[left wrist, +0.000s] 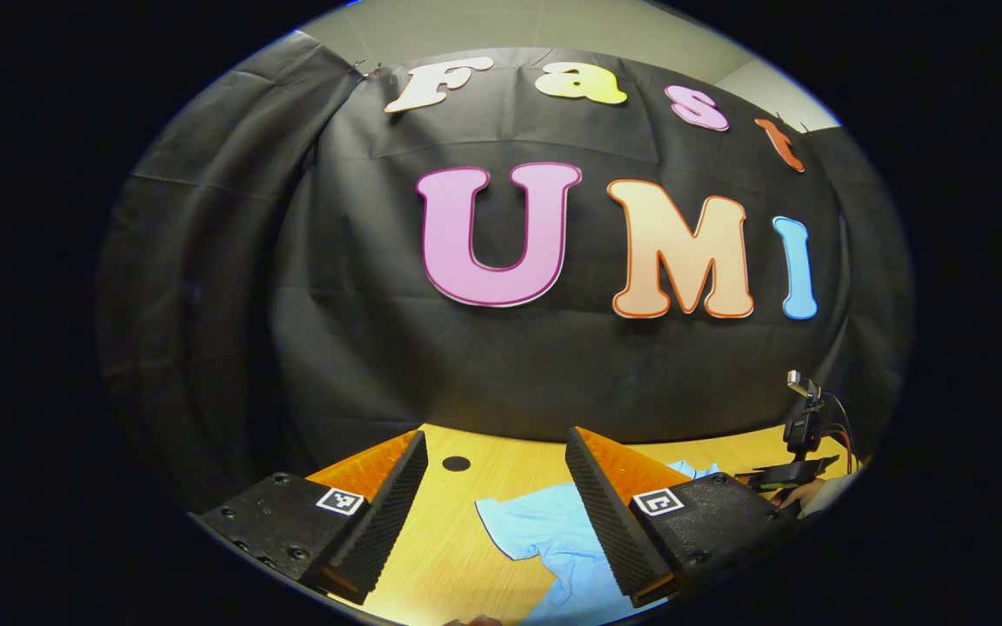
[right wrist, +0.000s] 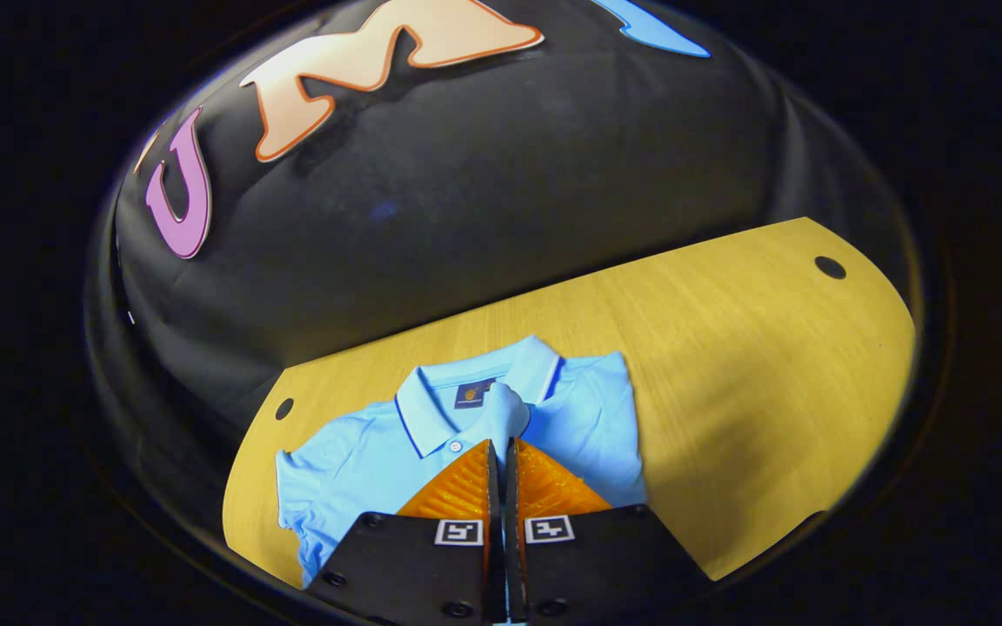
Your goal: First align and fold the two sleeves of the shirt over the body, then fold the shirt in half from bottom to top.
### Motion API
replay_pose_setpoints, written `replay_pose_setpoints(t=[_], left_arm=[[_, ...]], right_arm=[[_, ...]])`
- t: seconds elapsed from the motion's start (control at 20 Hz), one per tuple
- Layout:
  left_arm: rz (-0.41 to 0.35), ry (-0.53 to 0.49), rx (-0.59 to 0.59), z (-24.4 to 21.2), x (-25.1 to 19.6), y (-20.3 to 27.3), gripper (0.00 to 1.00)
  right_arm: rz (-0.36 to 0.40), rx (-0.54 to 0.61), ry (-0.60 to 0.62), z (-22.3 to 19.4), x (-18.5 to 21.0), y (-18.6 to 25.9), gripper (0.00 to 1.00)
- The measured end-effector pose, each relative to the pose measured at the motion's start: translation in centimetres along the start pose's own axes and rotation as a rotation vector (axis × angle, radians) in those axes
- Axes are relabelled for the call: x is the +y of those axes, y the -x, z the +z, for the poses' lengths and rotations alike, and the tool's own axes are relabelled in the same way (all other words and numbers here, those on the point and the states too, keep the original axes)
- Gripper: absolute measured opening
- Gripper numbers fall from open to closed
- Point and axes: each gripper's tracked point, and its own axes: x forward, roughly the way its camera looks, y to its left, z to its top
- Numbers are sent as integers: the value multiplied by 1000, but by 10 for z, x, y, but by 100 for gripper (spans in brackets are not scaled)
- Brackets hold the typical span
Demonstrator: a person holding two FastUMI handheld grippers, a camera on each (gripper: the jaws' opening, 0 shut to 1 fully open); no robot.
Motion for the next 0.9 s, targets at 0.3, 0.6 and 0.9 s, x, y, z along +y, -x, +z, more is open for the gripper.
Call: replay_pose_setpoints(t=[0.3,0.6,0.9], left_arm=[[36,30,48,-37,15,-37,96],[45,38,166,-109,11,-91,96],[35,-10,316,-189,-3,-131,95]], right_arm=[[62,40,54,-21,23,8,51],[43,-123,212,17,8,70,94],[-23,-135,245,18,-40,121,98]])
